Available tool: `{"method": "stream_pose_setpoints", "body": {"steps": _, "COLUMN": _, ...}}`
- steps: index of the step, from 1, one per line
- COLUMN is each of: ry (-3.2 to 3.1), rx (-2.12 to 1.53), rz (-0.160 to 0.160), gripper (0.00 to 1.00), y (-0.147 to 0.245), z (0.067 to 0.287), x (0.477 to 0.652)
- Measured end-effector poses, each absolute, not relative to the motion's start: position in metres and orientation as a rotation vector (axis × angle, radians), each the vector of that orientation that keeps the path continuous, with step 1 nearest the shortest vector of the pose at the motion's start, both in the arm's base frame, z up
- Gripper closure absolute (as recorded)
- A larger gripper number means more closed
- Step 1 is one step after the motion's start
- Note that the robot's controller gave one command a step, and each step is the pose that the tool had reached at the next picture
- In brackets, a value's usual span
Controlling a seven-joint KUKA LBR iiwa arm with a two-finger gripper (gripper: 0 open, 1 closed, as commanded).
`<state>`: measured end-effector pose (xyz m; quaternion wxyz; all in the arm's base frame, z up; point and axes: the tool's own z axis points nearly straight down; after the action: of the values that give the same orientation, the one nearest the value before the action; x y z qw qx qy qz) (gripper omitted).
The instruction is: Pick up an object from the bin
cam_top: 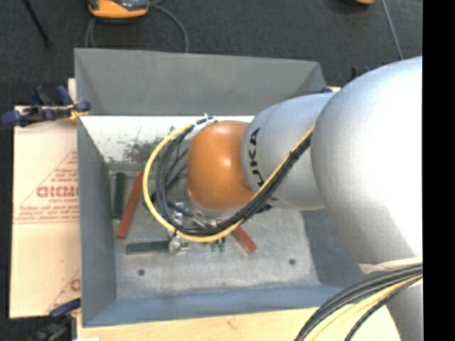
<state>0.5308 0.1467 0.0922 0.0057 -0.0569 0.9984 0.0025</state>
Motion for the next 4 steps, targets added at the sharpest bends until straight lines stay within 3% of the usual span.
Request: {"method": "stream_pose_setpoints", "body": {"steps": 4, "ry": 3.124, "rx": -0.189, "rz": 0.008, "gripper": 1.0, "y": 0.1467, "z": 0.0922, "x": 0.5308}}
